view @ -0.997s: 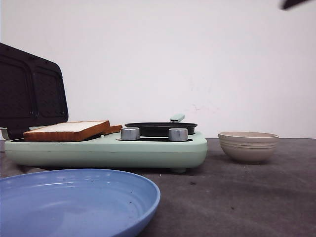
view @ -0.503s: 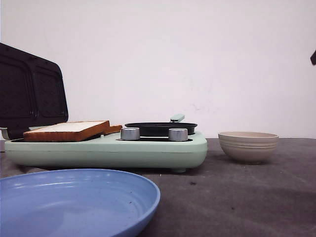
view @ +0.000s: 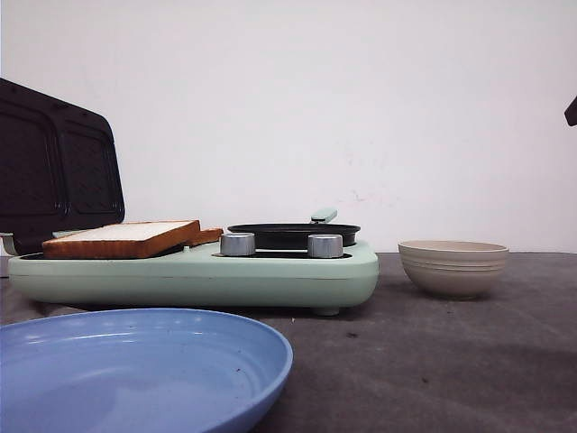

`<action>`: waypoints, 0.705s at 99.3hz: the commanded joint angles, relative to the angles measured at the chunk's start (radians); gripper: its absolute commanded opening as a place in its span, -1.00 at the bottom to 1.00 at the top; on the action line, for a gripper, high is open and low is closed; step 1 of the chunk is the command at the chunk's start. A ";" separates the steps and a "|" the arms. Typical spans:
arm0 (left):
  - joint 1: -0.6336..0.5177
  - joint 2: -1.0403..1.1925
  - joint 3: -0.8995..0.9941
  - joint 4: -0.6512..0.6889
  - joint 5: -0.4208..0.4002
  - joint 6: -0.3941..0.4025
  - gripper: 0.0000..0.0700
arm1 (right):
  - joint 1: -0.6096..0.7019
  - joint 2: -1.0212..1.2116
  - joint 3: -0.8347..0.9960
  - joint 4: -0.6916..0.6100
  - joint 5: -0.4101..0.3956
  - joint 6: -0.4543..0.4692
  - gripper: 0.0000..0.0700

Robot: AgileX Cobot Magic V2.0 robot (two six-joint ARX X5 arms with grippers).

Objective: Make breakfast with bread and shrimp

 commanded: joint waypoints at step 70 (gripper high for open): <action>0.475 0.646 0.449 -0.005 0.433 -0.235 0.12 | 0.010 -0.001 0.001 0.010 -0.028 -0.013 0.17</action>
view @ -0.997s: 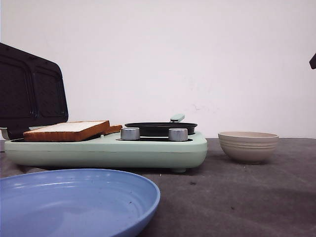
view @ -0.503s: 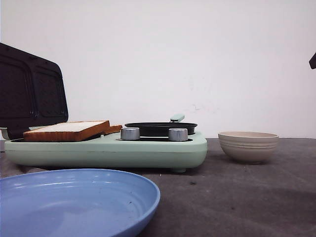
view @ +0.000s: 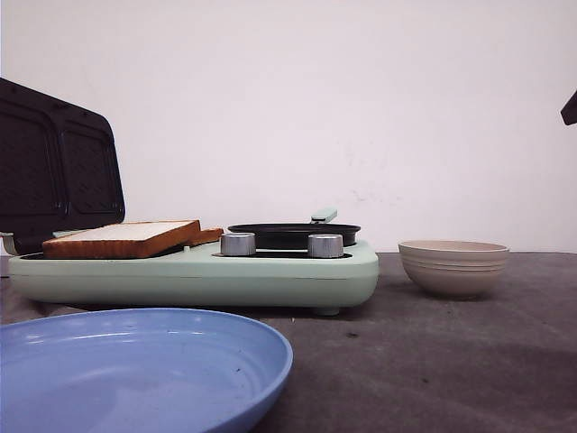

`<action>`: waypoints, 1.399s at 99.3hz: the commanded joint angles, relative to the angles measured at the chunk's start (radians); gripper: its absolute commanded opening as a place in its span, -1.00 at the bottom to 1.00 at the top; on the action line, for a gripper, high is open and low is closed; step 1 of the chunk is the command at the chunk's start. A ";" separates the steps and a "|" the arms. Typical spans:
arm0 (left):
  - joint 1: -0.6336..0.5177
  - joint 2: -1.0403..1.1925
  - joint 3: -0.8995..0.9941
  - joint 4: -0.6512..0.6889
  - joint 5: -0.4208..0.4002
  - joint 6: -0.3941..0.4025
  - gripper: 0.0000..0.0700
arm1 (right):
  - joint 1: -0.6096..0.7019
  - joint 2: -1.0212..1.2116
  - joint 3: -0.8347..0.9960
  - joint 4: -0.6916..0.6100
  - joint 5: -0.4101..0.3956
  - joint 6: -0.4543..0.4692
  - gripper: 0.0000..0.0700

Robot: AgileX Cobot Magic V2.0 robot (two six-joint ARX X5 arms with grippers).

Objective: Make breakfast with bread and shrimp

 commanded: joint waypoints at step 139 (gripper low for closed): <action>-0.061 0.321 0.028 0.188 0.210 -0.066 -0.24 | 0.010 -0.001 0.001 0.010 0.000 -0.007 0.17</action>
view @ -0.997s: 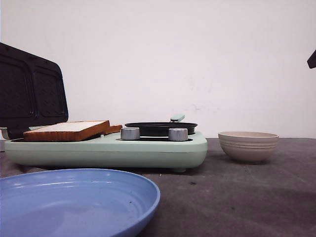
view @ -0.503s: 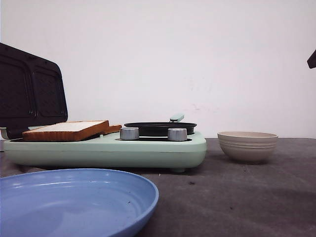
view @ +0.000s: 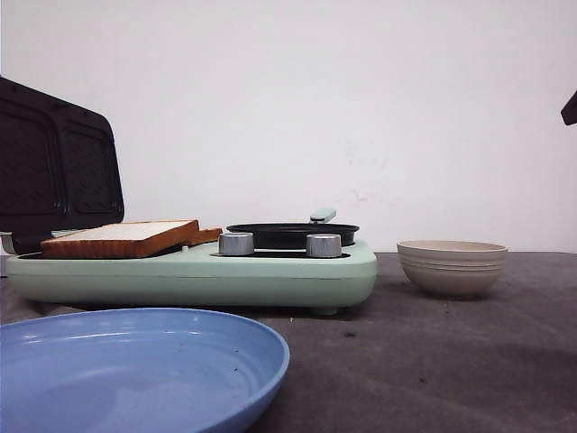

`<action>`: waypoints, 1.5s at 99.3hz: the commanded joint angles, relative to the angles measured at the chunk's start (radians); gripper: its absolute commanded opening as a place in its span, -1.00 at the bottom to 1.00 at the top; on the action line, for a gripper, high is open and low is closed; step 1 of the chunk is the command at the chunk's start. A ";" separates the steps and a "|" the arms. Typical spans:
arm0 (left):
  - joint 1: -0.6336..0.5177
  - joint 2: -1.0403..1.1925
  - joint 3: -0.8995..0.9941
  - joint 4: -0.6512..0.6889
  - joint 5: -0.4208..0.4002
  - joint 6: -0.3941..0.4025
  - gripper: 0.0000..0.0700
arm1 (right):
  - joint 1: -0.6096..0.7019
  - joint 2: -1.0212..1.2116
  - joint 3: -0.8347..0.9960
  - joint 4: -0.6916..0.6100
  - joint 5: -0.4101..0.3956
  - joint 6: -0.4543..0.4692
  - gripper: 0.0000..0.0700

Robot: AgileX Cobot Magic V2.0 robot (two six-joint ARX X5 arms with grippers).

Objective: Make breakfast with bread and shrimp

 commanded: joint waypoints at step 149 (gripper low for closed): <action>-0.381 0.019 0.026 -0.119 -0.312 0.255 -0.97 | 0.010 -0.001 0.001 0.010 0.001 -0.005 0.17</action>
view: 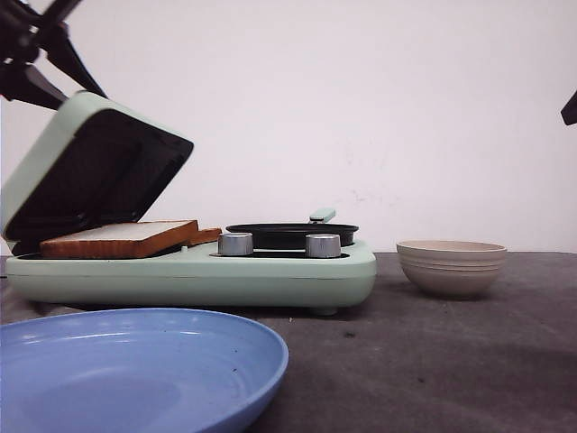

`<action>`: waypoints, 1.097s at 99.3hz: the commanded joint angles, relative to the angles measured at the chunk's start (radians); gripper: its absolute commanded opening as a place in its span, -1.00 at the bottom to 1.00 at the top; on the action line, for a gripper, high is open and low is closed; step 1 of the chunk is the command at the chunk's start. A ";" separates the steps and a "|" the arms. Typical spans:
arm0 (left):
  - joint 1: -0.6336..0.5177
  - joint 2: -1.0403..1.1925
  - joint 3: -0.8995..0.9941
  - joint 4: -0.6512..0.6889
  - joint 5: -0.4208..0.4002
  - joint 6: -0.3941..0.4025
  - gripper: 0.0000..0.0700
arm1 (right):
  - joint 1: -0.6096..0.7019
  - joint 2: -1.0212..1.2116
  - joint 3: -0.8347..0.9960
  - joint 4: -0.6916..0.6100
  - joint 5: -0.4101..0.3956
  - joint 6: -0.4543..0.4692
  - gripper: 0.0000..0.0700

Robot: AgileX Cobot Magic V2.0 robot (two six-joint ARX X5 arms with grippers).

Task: Make breakfast with bread and shrimp
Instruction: 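Grasp the lid handle with the left gripper and close the lid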

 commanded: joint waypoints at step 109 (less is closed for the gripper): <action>-0.290 0.165 0.011 -0.095 -0.253 0.167 -0.12 | 0.010 -0.001 0.001 0.010 0.000 -0.005 0.17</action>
